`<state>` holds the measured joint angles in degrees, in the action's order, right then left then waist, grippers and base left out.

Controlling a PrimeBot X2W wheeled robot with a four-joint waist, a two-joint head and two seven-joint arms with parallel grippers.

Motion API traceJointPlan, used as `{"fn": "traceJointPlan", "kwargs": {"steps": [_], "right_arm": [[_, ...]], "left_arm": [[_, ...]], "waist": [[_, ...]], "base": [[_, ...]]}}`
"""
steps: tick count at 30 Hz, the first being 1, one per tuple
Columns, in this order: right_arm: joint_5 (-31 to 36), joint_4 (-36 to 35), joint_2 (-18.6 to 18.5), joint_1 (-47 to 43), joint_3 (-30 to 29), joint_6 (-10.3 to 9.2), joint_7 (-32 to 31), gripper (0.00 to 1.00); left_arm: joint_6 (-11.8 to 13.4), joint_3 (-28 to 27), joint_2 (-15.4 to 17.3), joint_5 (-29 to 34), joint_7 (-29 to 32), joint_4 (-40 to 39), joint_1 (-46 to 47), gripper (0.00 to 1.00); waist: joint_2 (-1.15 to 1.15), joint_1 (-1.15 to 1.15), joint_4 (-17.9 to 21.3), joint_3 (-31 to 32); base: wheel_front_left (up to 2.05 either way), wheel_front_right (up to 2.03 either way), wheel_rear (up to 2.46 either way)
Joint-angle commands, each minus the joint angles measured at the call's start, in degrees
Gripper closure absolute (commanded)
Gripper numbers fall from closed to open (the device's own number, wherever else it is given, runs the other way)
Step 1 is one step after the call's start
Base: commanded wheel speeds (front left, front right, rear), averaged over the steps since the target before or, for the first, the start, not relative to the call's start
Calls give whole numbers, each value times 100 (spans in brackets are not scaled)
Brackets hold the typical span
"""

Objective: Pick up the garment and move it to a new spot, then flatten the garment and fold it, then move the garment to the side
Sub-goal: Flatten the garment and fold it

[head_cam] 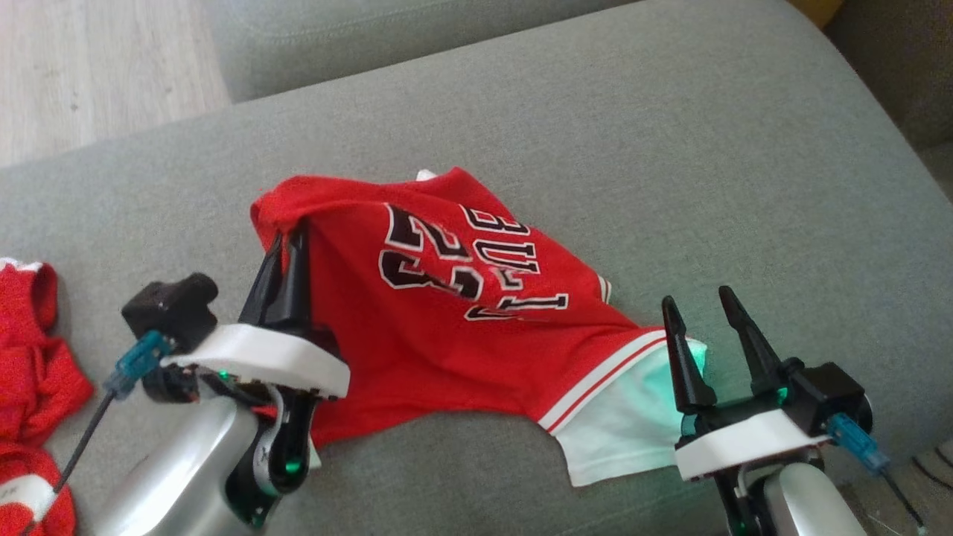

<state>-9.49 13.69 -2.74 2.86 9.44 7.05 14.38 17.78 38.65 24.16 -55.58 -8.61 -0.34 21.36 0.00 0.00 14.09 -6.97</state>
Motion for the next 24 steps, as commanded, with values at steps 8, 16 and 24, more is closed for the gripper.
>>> {"fn": "traceJointPlan", "kwargs": {"steps": [8, 16, 24], "right_arm": [[10, -160, -14, 359, 352, 44, 62, 0], [-24, -125, -14, 364, 364, 44, 62, 0], [-29, -159, -14, 190, 215, 44, 62, 0]], "left_arm": [[-15, -183, 334, 79, 424, 562, 725, 100], [-577, 46, 103, 135, 496, 2501, 1258, 0], [-814, -29, 80, 43, 146, 2941, 1082, 0]], "waist": [[0, 0, 185, -327], [0, 0, 388, -326], [0, 0, 220, -165]], "base": [[0, 0, 0], [0, 0, 0], [0, 0, 0]]}}
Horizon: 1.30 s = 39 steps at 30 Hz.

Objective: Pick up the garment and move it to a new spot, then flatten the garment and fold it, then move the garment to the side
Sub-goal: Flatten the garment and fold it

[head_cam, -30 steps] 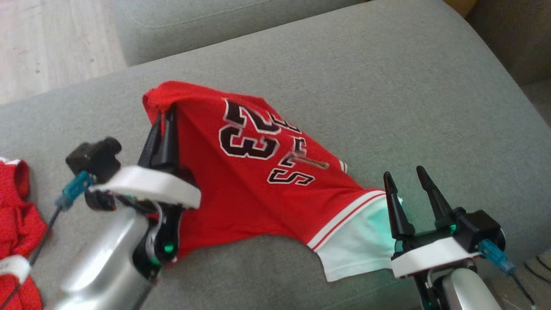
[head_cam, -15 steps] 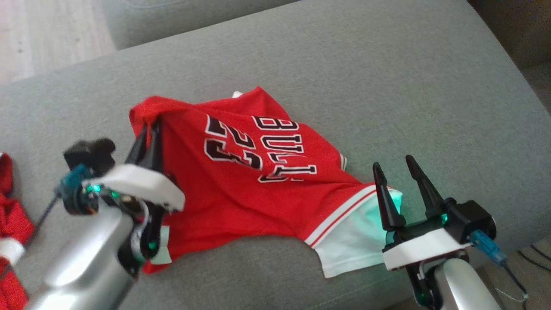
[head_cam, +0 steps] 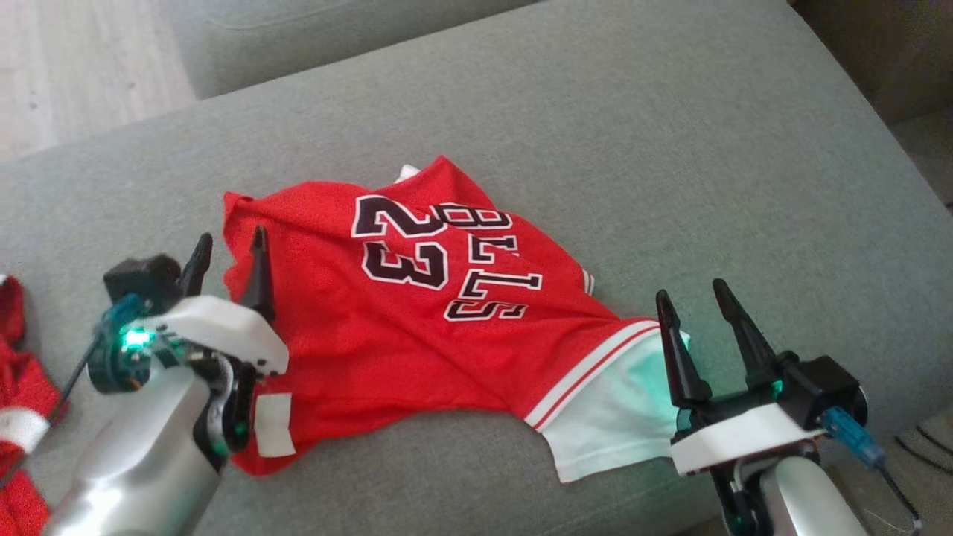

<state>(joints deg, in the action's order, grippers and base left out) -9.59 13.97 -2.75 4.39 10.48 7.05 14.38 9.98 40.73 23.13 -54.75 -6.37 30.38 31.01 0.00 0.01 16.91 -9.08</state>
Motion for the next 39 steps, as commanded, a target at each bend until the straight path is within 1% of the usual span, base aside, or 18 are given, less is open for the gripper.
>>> {"fn": "traceJointPlan", "kwargs": {"steps": [1, 5, 8, 11, 16, 18, 22, 25, 30, 31, 32, 33, 35, 36, 39], "right_arm": [[-12, -191, -12, 18, 98, 44, 62, 0], [15, -216, -12, -57, 24, 44, 62, 0], [36, -231, -12, -123, -10, 44, 62, 0], [62, -223, -12, -188, -13, 44, 62, 0], [80, -226, -12, -191, 30, 44, 62, 0], [76, -224, -12, -169, 58, 44, 62, 0], [83, -204, -12, -125, 106, 44, 62, 0], [76, -191, -12, -91, 137, 44, 62, 0], [69, -188, -12, -85, 104, 44, 62, 0], [69, -186, -12, -86, 104, 44, 62, 0], [69, -184, -12, -84, 104, 44, 62, 0], [69, -181, -12, -82, 105, 44, 62, 0], [68, -176, -12, -85, 91, 44, 62, 0], [67, -177, -12, -89, 79, 44, 62, 0], [81, -183, -12, -119, 36, 44, 62, 0]], "left_arm": [[-22, -274, 185, -73, -148, -180, 34, 0], [105, -318, 232, -124, -380, -573, -446, 0], [261, -277, 273, -166, -425, -986, -915, 0], [403, -229, 311, -238, -402, -1352, -1336, 0], [503, -206, 365, -430, -220, -1671, -1701, 0], [455, -275, 342, -590, -148, -1708, -1727, 0], [345, -275, 345, -698, 36, -1610, -1606, 0], [245, -178, 340, -696, 204, -1476, -1494, 0], [32, -80, 238, -753, 344, -1228, -1370, 0], [-19, -64, 220, -758, 355, -1170, -1343, 45], [-65, -55, 199, -761, 350, -1121, -1316, 80], [-140, -37, 175, -766, 348, -1095, -1291, 100], [-255, -14, 127, -785, 331, -1110, -1269, 100], [-273, -10, 126, -762, 290, -1136, -1261, 100], [-188, 10, 206, -550, 84, -1311, -1258, 100]], "waist": [[0, -1, -107, 77], [0, -1, -326, 218], [0, -1, -512, 300], [0, -1, -694, 355], [0, -1, -896, 361], [0, -1, -938, 345], [0, -1, -952, 299], [0, -1, -895, 260], [0, -1, -814, 208], [0, -1, -801, 201], [0, -1, -788, 194], [0, -1, -777, 191], [0, -1, -774, 199], [0, -1, -779, 206], [0, -1, -817, 234]], "base": [[0, 0, 0], [0, 0, 0], [0, 0, 0], [0, 0, 0], [0, 0, 0], [0, 0, 0], [0, 0, 0], [0, 0, 0], [0, 0, 0], [0, 0, 0], [0, 0, 0], [0, 0, 0], [0, 0, 0], [0, 0, 0], [0, 0, 0]]}}
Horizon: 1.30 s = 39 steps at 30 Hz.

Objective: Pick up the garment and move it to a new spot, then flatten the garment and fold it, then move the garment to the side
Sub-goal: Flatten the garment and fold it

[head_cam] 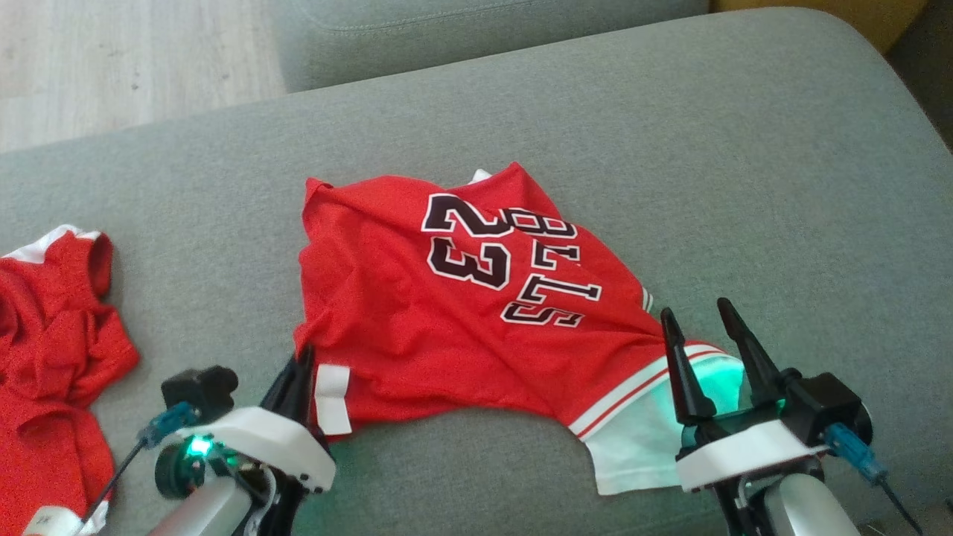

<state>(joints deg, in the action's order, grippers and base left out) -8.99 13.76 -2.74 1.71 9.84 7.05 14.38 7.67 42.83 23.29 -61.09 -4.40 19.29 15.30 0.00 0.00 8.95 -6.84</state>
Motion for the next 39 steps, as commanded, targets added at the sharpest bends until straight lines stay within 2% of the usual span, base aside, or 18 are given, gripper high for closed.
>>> {"fn": "traceJointPlan", "kwargs": {"steps": [1, 6, 12, 14, 17, 18, 21, 29, 30, 31, 32, 33, 34, 36, 39], "right_arm": [[22, -162, -14, 149, 100, 44, 62, 0], [59, -172, -14, 51, 27, 44, 62, 0], [85, -200, -14, -43, -37, 44, 62, 0], [102, -213, -14, -58, -50, 44, 62, 0], [116, -230, -14, -61, -74, 44, 62, 0], [119, -232, -14, -61, -69, 44, 62, 0], [140, -211, -14, -46, -16, 44, 62, 0], [173, -209, -14, -34, -25, 44, 62, 0], [177, -205, -14, -39, -25, 44, 62, 0], [181, -198, -16, -43, -21, 44, 62, 0], [184, -195, -18, -47, -23, 44, 62, 0], [184, -193, -18, -51, -30, 44, 62, 0], [188, -195, -17, -54, -37, 44, 62, 0], [193, -202, -17, -55, -47, 44, 62, 0], [202, -223, -17, -72, -55, 44, 62, 0]], "left_arm": [[43, -200, 190, 84, -113, -201, 314, 100], [310, -234, 370, 281, -432, -1137, -3, 100], [699, -194, 724, 325, -665, -2461, -1015, 100], [612, -148, 767, 271, -764, -2706, -1358, 100], [471, -170, 731, 126, -887, -2640, -1778, 100], [442, -163, 720, 133, -910, -2518, -1851, 93], [135, -137, 522, 72, -977, -1972, -1989, 100], [-225, -164, 261, 34, -1027, -1130, -2124, 100], [-230, -164, 254, 38, -1029, -1039, -2136, 88], [-227, -153, 244, 31, -1022, -951, -2152, 56], [-224, -140, 232, 7, -995, -871, -2172, 49], [-221, -125, 231, 15, -987, -813, -2180, 29], [-196, -153, 215, -4, -991, -765, -2194, 0], [-103, -228, 220, -30, -997, -680, -2218, 0], [207, -318, 351, 44, -987, -541, -2259, 0]], "waist": [[0, 0, -22, 10], [0, 0, -158, 110], [0, 0, -320, 183], [0, 0, -360, 184], [0, 0, -430, 177], [0, 0, -457, 172], [0, 0, -508, 168], [0, 0, -503, 181], [0, 0, -494, 189], [0, 0, -483, 201], [0, 0, -468, 217], [0, 0, -452, 235], [0, 0, -438, 249], [0, 0, -397, 288], [0, 0, -339, 353]], "base": [[0, 0, 0], [0, 0, 0], [0, 0, 0], [0, 0, 0], [0, 0, 0], [0, 0, 0], [0, 0, 0], [0, 0, 0], [0, 0, 0], [0, 0, 0], [0, 0, 0], [0, 0, 0], [0, 0, 0], [0, 0, 0], [0, 0, 0]]}}
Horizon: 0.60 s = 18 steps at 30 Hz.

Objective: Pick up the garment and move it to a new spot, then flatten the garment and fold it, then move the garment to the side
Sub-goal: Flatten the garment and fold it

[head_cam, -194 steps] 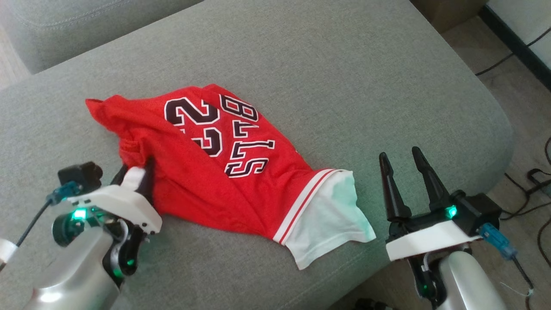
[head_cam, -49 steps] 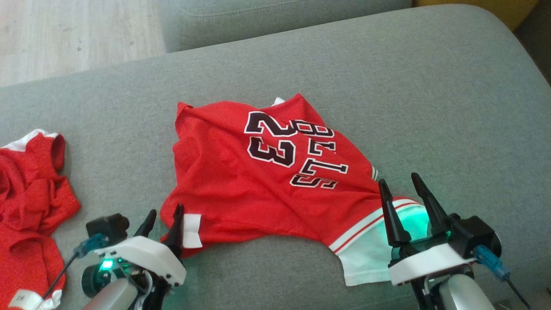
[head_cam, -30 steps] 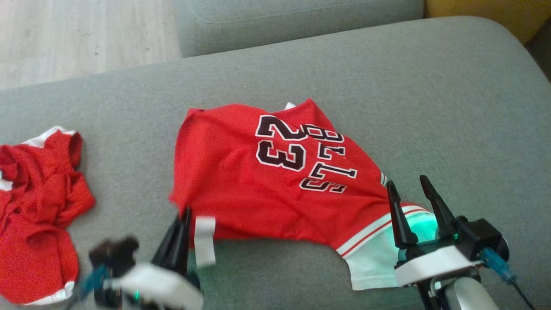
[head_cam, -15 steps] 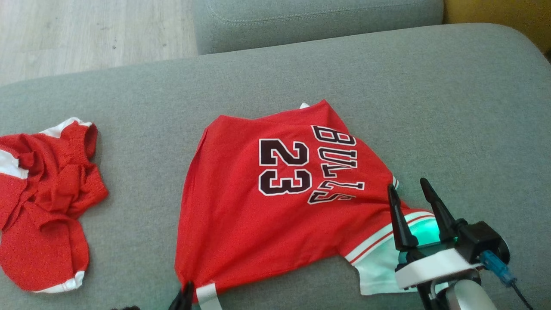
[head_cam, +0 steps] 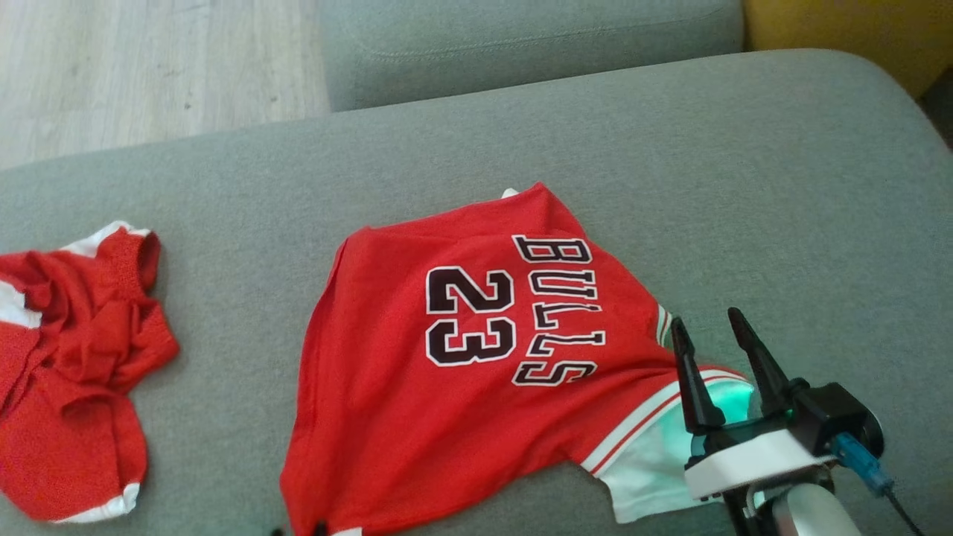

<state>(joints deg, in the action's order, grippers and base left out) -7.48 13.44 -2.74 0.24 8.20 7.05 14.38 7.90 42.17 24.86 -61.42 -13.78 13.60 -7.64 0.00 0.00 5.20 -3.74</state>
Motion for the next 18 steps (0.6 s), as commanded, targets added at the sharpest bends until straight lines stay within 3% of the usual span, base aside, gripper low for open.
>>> {"fn": "traceJointPlan", "kwargs": {"steps": [1, 4, 10, 14, 18], "right_arm": [[53, -202, -17, 60, 101, 44, 62, 0], [64, -229, -22, 31, 94, 44, 62, 0], [82, -261, -26, 81, 127, 44, 62, 0], [55, -273, -24, 210, 246, 44, 62, 0], [-3, -313, -21, 348, 336, 44, 62, 0]], "left_arm": [[309, -278, 268, 138, -45, 48, 49, 0], [615, -494, 408, 223, -63, -108, 153, 0], [826, -565, 592, 754, -85, -862, 652, 0], [784, -228, 494, 1280, 248, -1233, 1560, 0], [491, 183, 102, 1704, 678, -972, 2711, 0]], "waist": [[0, 0, 47, 59], [0, 0, 82, 78], [0, 0, 223, 35], [0, 0, 435, -88], [0, 0, 705, -255]], "base": [[0, 0, 0], [0, 0, 0], [0, 0, 0], [0, 0, 0], [0, 0, 0]]}}
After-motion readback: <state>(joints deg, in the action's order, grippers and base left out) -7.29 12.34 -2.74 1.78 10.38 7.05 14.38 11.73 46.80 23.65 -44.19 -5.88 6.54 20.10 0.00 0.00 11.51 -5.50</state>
